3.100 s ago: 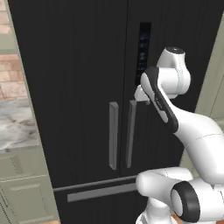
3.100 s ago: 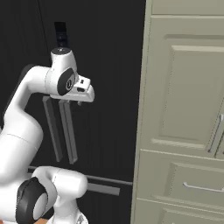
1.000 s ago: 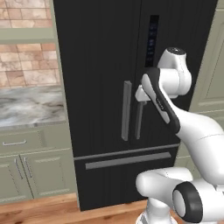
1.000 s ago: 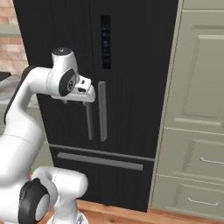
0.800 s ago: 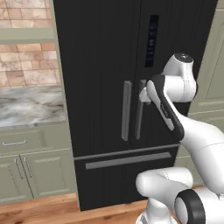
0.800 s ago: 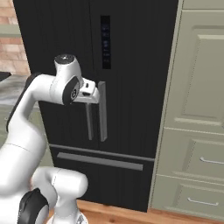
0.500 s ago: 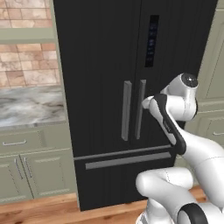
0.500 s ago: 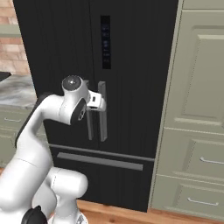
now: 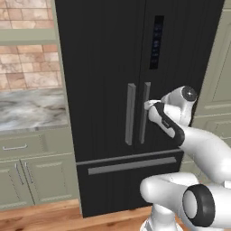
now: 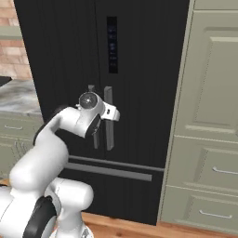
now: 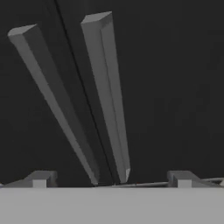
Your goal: Open the fridge, remove the pear, lemon, and shrimp, and place them on any counter.
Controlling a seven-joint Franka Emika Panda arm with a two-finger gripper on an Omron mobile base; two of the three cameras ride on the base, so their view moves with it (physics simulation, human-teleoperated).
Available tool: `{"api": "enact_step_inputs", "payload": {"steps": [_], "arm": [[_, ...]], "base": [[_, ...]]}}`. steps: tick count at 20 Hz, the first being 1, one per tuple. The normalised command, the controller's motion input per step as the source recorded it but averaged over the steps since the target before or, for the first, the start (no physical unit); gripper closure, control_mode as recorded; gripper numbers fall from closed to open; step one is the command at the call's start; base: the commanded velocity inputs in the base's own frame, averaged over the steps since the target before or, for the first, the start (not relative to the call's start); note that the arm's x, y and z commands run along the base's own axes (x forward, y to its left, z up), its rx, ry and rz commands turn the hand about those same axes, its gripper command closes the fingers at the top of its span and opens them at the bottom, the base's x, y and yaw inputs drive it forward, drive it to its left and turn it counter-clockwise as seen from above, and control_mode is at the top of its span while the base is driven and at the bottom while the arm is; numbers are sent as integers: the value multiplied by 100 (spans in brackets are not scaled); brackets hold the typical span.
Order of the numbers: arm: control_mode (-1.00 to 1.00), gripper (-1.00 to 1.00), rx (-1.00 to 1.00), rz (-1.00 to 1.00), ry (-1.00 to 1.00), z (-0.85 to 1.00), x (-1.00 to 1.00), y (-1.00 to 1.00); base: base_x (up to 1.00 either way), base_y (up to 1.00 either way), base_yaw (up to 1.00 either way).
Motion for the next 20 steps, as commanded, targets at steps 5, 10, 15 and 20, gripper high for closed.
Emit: {"api": "enact_step_inputs", "payload": {"steps": [5, 10, 15, 20], "arm": [[-100, -100, 8, -4, 0, 0, 77, -6], [-100, -100, 3, -4, 0, 0, 81, 0], [-100, -100, 3, -1, 0, -5, 70, 0], [-100, -100, 3, 0, -1, -15, 57, 0]], "base": [[0, 0, 0], [0, 0, 0], [0, 0, 0], [0, 0, 0]]}}
